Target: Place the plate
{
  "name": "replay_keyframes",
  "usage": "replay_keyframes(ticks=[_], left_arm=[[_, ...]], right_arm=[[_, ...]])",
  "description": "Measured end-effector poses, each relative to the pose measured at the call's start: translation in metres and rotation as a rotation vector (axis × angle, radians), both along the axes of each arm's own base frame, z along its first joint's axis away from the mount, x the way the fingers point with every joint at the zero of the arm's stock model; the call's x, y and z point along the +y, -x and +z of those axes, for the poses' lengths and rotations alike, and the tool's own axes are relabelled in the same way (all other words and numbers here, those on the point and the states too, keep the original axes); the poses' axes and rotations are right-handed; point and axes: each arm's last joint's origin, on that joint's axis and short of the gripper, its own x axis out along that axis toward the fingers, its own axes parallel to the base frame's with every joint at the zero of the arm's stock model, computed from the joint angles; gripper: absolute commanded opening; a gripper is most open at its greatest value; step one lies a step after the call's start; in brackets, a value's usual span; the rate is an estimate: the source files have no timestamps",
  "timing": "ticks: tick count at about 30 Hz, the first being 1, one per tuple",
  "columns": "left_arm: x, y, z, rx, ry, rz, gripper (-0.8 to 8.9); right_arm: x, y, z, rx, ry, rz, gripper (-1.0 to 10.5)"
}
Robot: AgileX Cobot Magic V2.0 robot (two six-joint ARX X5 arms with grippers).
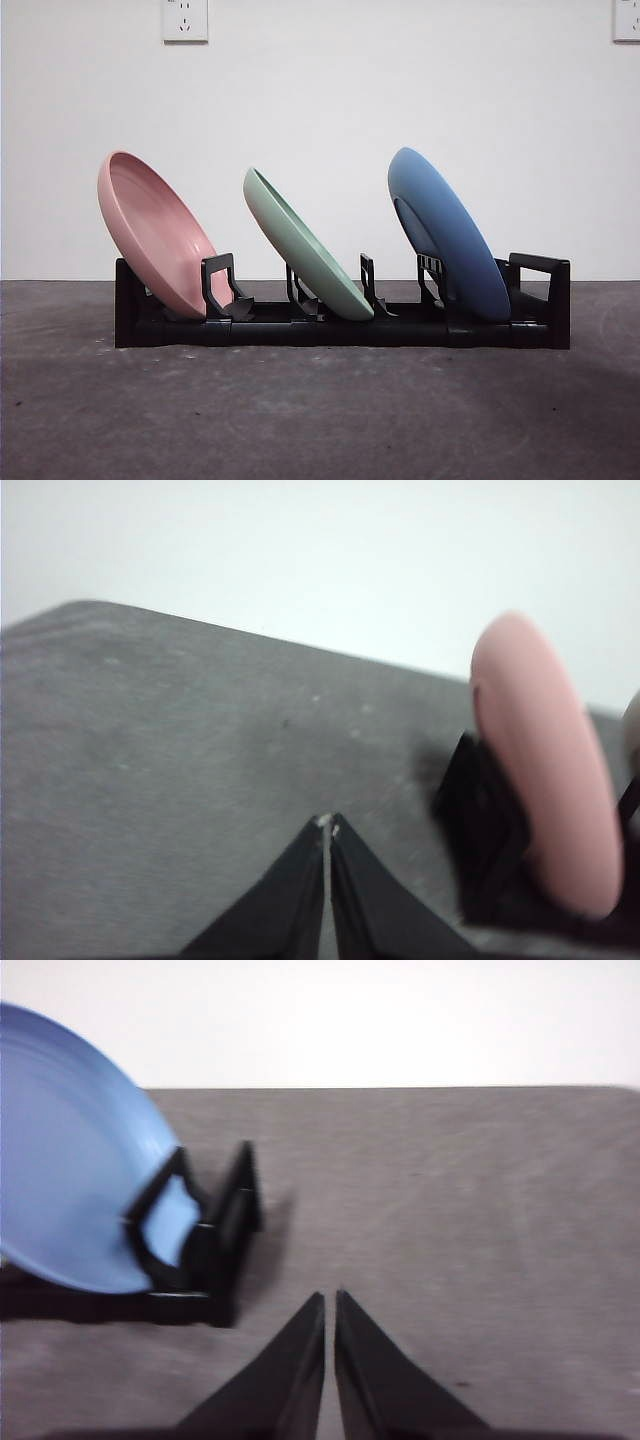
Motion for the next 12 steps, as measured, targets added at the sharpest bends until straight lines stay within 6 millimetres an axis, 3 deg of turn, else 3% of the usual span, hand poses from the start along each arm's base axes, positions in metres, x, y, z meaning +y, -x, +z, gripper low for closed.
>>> replay_keyframes(ticks=[4, 12], left_arm=[[0.0, 0.0, 0.001, -0.008, 0.134, 0.004, 0.07], [0.0, 0.0, 0.011, -0.12, 0.188, -0.02, 0.07]], right_arm=[[0.002, 0.0, 0.005, -0.044, -0.088, 0.07, 0.2], [0.002, 0.001, 0.024, -0.216, -0.217, 0.089, 0.1]])
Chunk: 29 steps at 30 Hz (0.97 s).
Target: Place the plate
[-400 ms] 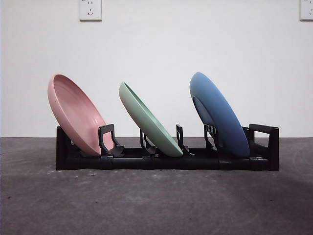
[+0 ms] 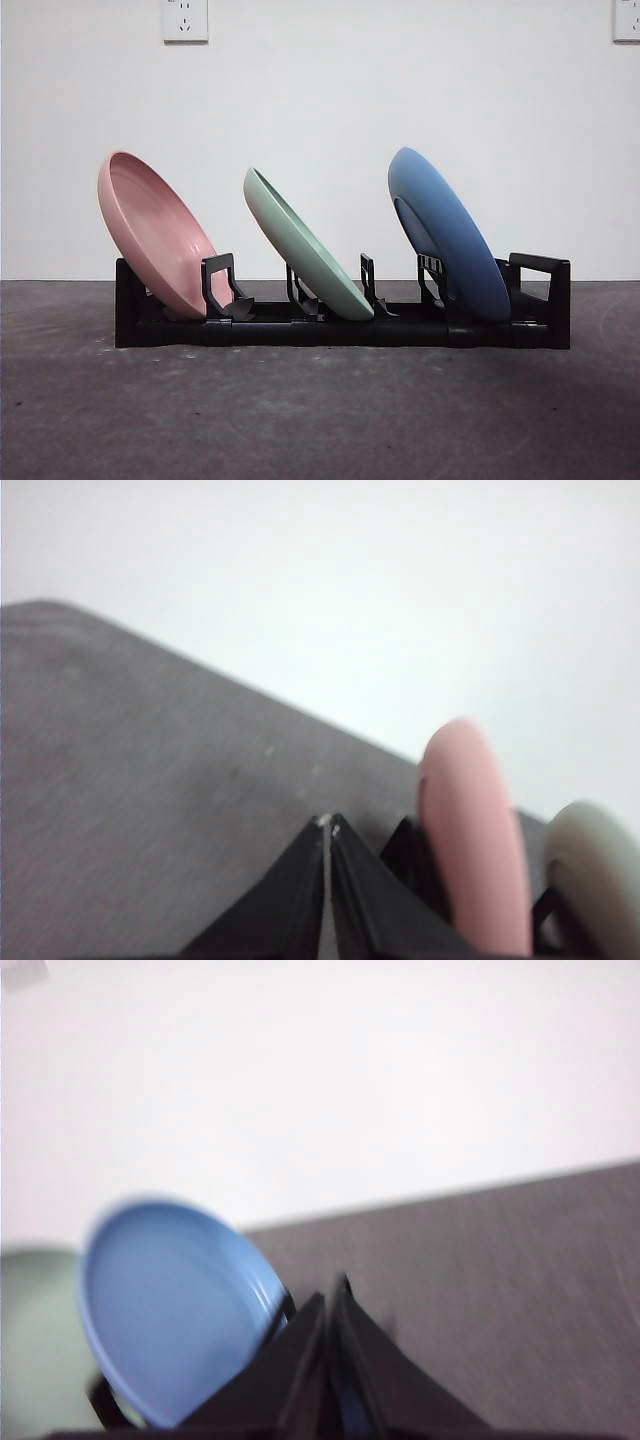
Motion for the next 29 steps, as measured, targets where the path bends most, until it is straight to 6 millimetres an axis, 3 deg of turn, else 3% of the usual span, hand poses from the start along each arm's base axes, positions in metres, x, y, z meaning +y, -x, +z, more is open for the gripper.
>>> replay_keyframes(ticks=[5, 14, 22, 29], left_arm=[[-0.003, 0.004, 0.011, 0.054, 0.004, -0.1, 0.11], [-0.005, 0.023, 0.095, 0.281, -0.029, -0.172, 0.11], [-0.007, 0.014, 0.15, 0.447, -0.083, -0.253, 0.11], [-0.012, -0.003, 0.173, 0.619, -0.147, -0.357, 0.11]], right_arm=[[0.0, 0.007, 0.024, 0.106, -0.097, 0.009, 0.1], [0.003, 0.02, 0.094, 0.348, -0.015, 0.115, 0.1], [0.006, 0.017, 0.151, 0.462, 0.042, 0.199, 0.1], [0.009, -0.001, 0.173, 0.618, 0.11, 0.266, 0.1]])
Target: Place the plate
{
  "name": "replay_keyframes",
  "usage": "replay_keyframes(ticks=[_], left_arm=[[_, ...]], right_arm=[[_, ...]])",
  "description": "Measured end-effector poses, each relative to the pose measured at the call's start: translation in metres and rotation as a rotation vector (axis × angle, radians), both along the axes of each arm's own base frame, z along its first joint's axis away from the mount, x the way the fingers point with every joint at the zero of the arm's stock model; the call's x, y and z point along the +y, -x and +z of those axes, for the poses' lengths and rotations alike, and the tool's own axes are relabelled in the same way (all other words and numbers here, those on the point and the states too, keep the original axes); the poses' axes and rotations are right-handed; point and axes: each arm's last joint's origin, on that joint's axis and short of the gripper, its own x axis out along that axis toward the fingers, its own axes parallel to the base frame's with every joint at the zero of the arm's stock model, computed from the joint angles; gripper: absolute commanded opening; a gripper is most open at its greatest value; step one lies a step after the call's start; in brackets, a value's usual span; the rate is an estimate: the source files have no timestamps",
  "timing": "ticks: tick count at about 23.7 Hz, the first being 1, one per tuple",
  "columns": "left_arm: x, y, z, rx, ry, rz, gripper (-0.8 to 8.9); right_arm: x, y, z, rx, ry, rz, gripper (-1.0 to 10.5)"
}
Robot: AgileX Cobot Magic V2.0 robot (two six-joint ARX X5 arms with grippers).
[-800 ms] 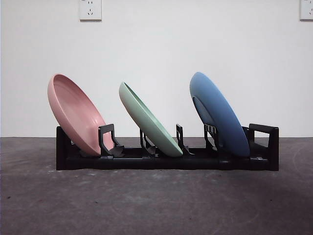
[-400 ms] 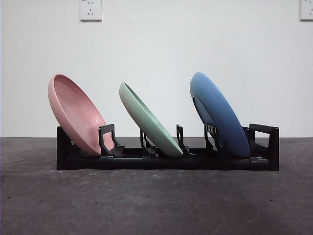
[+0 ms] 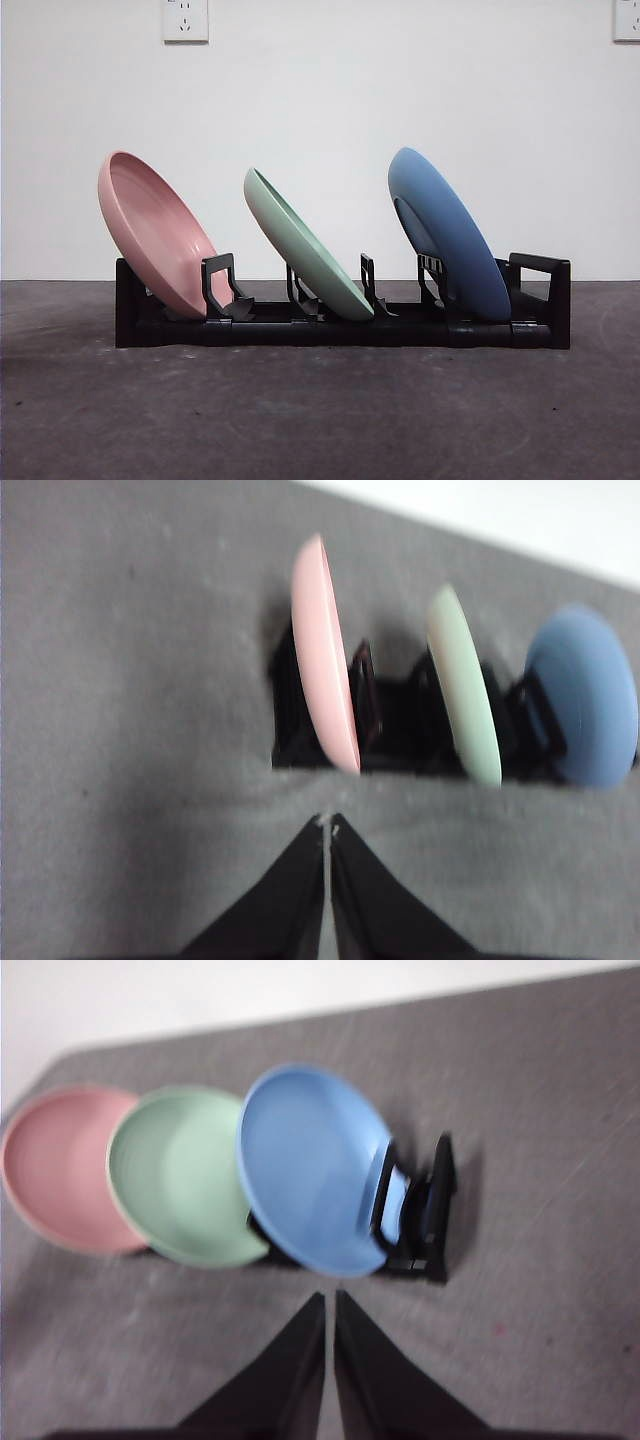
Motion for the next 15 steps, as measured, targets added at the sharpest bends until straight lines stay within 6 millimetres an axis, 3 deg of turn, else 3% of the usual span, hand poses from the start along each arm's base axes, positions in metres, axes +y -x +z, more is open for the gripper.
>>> replay_keyframes(ticks=[7, 8, 10, 12, 15], left_arm=[[-0.01, -0.011, 0.02, 0.138, -0.16, -0.203, 0.12], [-0.011, -0.015, 0.019, 0.185, -0.175, -0.229, 0.29], [-0.014, -0.025, 0.013, 0.273, -0.187, -0.254, 1.94], [-0.015, -0.034, 0.009, 0.307, -0.194, -0.267, 2.6], [-0.016, -0.035, 0.01, 0.289, -0.197, -0.273, 2.67]], right_arm=[[0.016, -0.031, 0.0, 0.223, 0.087, 0.167, 0.2], [0.02, -0.036, -0.001, 0.255, 0.102, 0.199, 0.8], [0.028, -0.042, -0.002, 0.29, 0.143, 0.236, 3.4], [0.033, -0.048, -0.006, 0.326, 0.19, 0.236, 3.9], [0.04, -0.057, -0.013, 0.377, 0.238, 0.237, 3.9]])
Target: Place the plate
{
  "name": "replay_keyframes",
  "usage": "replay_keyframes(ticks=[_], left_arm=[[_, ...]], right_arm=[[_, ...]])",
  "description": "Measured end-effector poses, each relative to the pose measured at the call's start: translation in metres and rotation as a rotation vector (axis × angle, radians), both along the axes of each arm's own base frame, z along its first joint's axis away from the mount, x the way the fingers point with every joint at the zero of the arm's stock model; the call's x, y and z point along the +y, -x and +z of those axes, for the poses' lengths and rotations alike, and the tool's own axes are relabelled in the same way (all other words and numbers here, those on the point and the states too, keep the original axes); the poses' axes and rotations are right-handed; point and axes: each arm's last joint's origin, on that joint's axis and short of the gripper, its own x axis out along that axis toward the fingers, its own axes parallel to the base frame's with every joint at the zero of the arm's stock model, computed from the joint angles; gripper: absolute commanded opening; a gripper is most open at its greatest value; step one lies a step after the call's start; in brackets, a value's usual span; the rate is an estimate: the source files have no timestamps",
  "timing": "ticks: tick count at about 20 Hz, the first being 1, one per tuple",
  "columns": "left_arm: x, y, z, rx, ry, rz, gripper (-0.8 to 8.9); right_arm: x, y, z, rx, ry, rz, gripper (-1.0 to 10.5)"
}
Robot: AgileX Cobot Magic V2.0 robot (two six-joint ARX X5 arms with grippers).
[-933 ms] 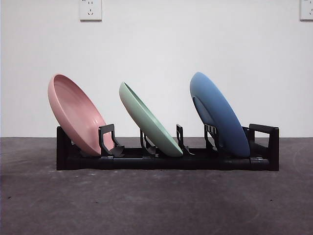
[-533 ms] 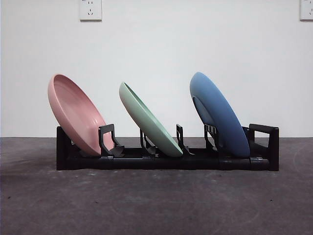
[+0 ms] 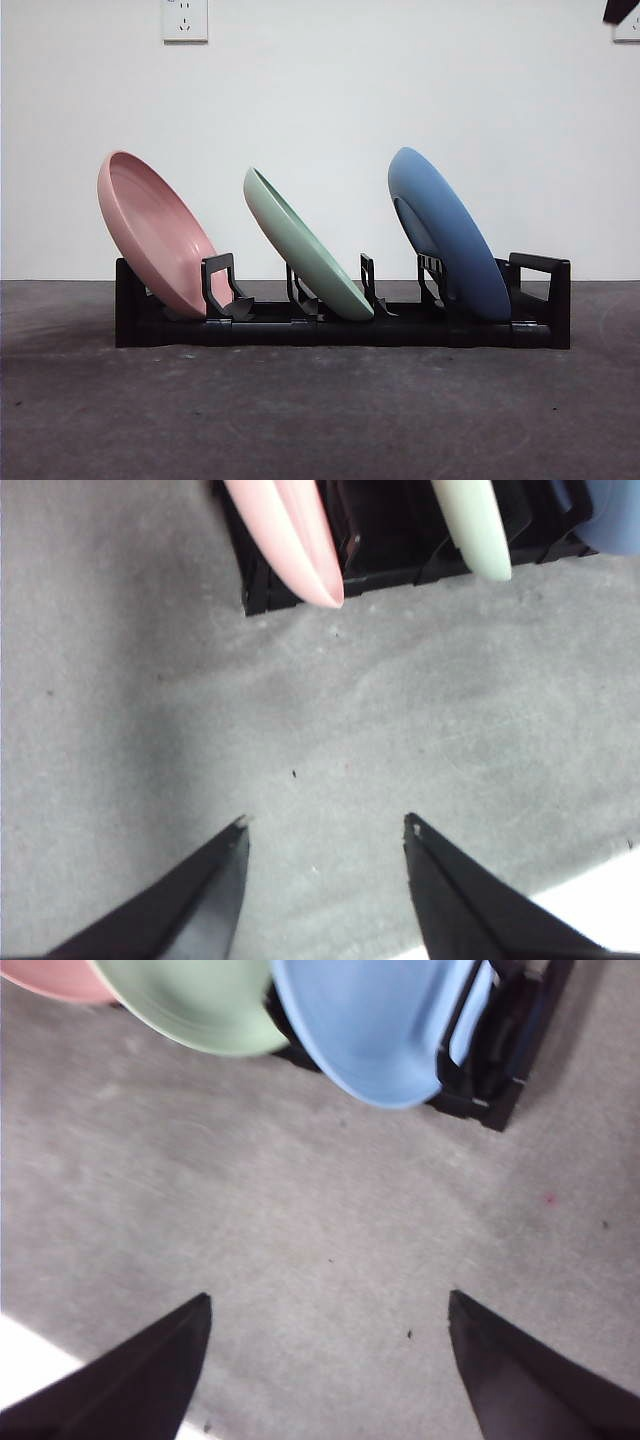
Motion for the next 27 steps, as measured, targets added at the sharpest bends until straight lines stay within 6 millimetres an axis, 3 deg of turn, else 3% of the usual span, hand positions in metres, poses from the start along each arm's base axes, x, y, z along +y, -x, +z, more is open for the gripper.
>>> replay_keyframes(ticks=[2, 6, 13, 18, 22, 27], left_arm=[[0.0, -0.002, 0.002, -0.037, 0.005, 0.0, 3.41], [-0.001, -0.005, 0.004, -0.073, 0.011, 0.001, 3.45], [-0.002, -0.012, 0.011, -0.16, 0.045, 0.026, 3.45], [-0.002, -0.013, 0.013, -0.179, 0.053, 0.032, 3.45], [-0.002, -0.013, 0.013, -0.178, 0.054, 0.033, 3.45], [-0.002, -0.013, 0.012, -0.174, 0.054, 0.034, 3.45]], right_arm=[[0.004, -0.004, -0.003, 0.022, 0.006, 0.013, 3.8], [0.013, -0.022, -0.011, 0.083, 0.023, 0.026, 3.8], [0.035, -0.087, 0.011, 0.072, 0.011, 0.031, 3.8], [0.055, -0.133, 0.018, 0.028, -0.105, 0.091, 3.4], [0.074, -0.158, 0.012, -0.001, -0.132, 0.114, 3.1], [0.092, -0.176, -0.012, 0.036, -0.112, 0.13, 2.4]])
